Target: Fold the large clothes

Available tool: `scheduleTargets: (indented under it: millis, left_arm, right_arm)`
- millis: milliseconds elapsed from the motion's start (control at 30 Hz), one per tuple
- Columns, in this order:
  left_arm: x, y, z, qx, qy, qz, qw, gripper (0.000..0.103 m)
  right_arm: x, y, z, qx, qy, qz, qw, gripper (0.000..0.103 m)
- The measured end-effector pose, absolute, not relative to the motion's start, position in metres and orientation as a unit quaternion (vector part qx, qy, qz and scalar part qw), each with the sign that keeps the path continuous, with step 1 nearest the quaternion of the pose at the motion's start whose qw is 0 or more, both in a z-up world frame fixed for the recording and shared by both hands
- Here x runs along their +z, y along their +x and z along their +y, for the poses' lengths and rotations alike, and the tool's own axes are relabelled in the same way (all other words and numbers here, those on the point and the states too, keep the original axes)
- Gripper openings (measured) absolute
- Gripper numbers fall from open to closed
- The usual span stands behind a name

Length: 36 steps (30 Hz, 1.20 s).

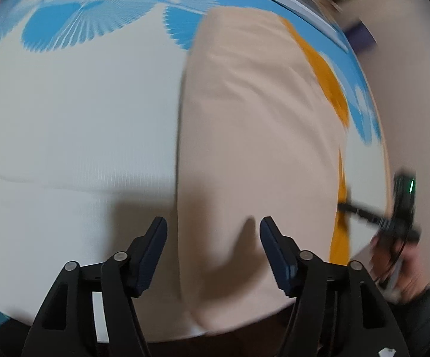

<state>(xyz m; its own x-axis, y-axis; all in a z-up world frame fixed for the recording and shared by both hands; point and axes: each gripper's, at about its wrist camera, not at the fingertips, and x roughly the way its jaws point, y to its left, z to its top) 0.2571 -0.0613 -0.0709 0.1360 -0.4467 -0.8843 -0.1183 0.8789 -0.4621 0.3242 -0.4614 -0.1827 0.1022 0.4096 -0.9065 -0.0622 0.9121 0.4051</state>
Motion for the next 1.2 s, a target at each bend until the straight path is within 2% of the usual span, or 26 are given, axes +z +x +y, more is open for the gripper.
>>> scheduleTargets:
  millis: [100, 233, 467, 533, 567, 600, 733, 833, 1000, 1200]
  left_arm:
    - [-0.096, 0.290, -0.050, -0.097, -0.267, 0.656, 0.699, 0.065]
    - [-0.125, 0.315, -0.049, -0.116, -0.300, 0.666, 0.673, 0.075]
    - [-0.156, 0.340, -0.061, -0.172, -0.349, 0.648, 0.655, 0.076]
    - [-0.152, 0.344, -0.065, -0.173, -0.341, 0.638, 0.668, 0.067]
    - [-0.147, 0.345, -0.067, -0.172, -0.332, 0.633, 0.678, 0.064]
    - [-0.139, 0.348, -0.070, -0.172, -0.319, 0.624, 0.692, 0.059]
    - [-0.108, 0.364, -0.069, -0.182, -0.298, 0.600, 0.720, 0.047]
    - [-0.083, 0.389, -0.062, -0.191, -0.289, 0.581, 0.736, 0.044]
    - [-0.056, 0.427, -0.026, -0.182, -0.257, 0.553, 0.771, 0.043]
    - [-0.075, 0.451, 0.033, -0.128, -0.295, 0.555, 0.767, 0.045]
  right_arm:
    - [-0.198, 0.338, -0.468, 0.157, 0.166, 0.659, 0.716, 0.073]
    - [-0.215, 0.348, -0.465, 0.163, 0.174, 0.665, 0.707, 0.073]
    - [-0.216, 0.364, -0.449, 0.169, 0.188, 0.655, 0.713, 0.072]
    - [-0.211, 0.366, -0.446, 0.175, 0.196, 0.642, 0.720, 0.055]
    - [-0.207, 0.363, -0.444, 0.179, 0.207, 0.638, 0.720, 0.035]
    - [-0.204, 0.364, -0.441, 0.180, 0.216, 0.634, 0.720, 0.023]
    - [-0.193, 0.372, -0.441, 0.173, 0.243, 0.609, 0.735, 0.013]
    - [-0.182, 0.388, -0.434, 0.169, 0.263, 0.577, 0.754, 0.010]
    - [-0.165, 0.428, -0.393, 0.174, 0.283, 0.536, 0.776, 0.010]
    - [-0.150, 0.465, -0.337, 0.184, 0.267, 0.507, 0.799, 0.008]
